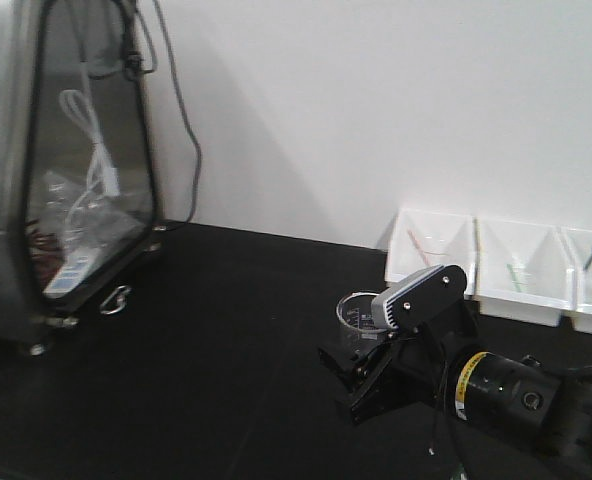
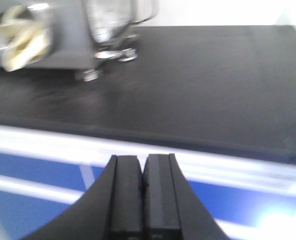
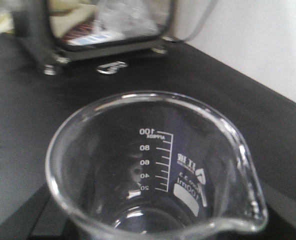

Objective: Pick beaker and place in left cabinet
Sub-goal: 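Carry the beaker in the right gripper while driving to the cabinet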

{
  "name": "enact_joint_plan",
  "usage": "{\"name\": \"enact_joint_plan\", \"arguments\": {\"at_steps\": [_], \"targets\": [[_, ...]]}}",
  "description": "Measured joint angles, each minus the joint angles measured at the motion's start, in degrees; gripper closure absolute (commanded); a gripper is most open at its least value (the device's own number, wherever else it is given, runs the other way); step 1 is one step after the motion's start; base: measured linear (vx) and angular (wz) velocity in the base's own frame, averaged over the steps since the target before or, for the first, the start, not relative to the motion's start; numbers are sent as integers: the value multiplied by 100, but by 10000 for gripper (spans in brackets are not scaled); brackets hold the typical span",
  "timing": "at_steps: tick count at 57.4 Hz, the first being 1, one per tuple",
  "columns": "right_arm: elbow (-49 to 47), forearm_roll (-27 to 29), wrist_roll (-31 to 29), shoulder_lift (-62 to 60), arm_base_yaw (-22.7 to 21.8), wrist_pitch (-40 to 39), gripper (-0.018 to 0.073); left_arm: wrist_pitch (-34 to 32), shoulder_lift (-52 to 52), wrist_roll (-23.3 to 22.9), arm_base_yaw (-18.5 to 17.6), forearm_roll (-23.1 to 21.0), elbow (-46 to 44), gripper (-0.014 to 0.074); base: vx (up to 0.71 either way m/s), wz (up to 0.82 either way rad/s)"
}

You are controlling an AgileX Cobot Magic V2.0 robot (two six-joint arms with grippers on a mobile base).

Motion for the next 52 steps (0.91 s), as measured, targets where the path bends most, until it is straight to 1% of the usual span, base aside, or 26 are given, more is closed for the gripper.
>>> {"name": "enact_joint_plan", "arguments": {"at_steps": [37, 52], "targets": [[-2, -5, 5, 2, 0, 0, 456, 5, 0, 0, 0, 0, 0, 593, -17, 88], [-2, -5, 5, 2, 12, 0, 456, 5, 0, 0, 0, 0, 0, 593, -7, 72]]}}
